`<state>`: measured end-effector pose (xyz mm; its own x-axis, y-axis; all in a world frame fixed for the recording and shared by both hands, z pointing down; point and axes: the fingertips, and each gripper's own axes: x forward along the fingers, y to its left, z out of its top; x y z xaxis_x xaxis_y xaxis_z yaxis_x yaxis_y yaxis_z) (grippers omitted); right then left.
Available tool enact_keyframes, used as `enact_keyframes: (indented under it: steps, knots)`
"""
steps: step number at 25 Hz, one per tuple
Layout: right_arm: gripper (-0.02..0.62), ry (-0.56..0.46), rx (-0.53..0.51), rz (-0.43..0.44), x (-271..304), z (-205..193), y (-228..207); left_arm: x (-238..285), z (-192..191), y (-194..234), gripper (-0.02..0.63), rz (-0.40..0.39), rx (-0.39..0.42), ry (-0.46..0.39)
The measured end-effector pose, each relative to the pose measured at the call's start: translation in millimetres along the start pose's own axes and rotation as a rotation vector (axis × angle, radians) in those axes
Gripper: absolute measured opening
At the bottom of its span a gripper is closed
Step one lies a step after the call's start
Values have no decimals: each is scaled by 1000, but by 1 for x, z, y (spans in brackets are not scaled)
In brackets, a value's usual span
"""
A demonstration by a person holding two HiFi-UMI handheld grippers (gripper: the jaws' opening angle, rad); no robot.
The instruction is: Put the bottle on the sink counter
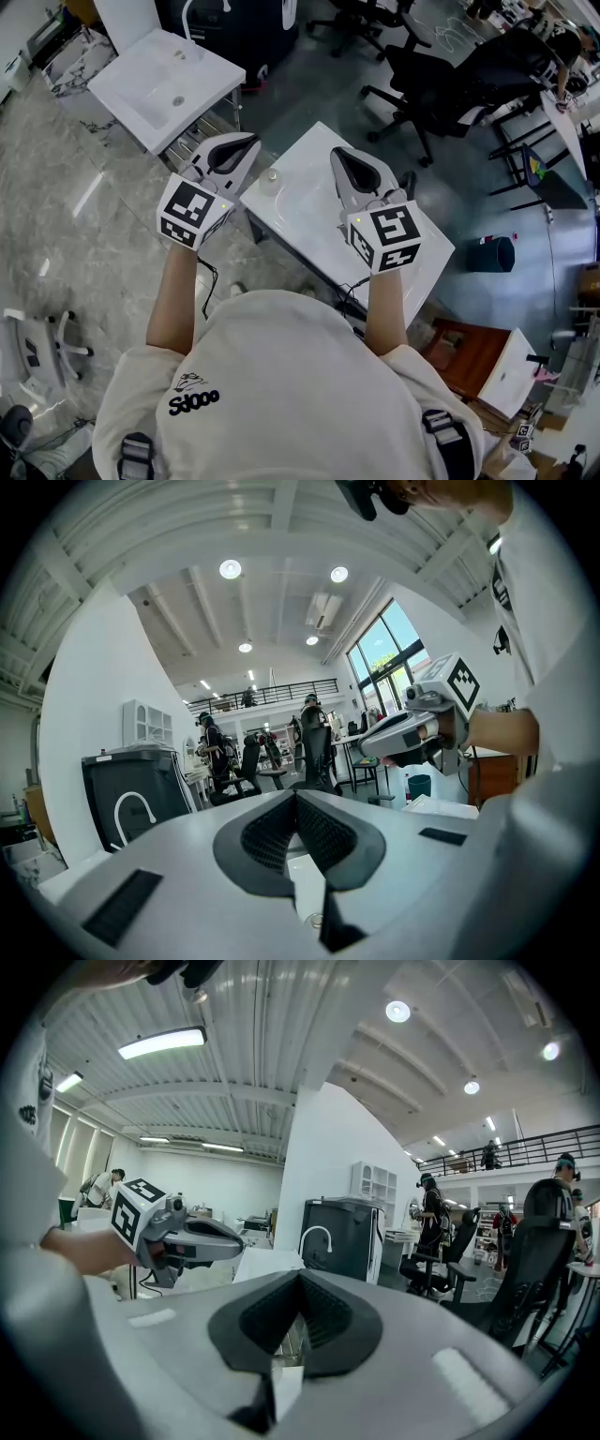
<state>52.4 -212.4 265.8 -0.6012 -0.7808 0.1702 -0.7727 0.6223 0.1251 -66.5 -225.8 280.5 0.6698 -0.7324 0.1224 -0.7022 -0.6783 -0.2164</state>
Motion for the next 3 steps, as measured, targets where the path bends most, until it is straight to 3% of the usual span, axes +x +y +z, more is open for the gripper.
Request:
enact_keyframes:
  steps: [3]
  knots:
    - [9, 2, 1, 2, 1, -2, 1, -1, -2, 0, 6, -2, -2, 3]
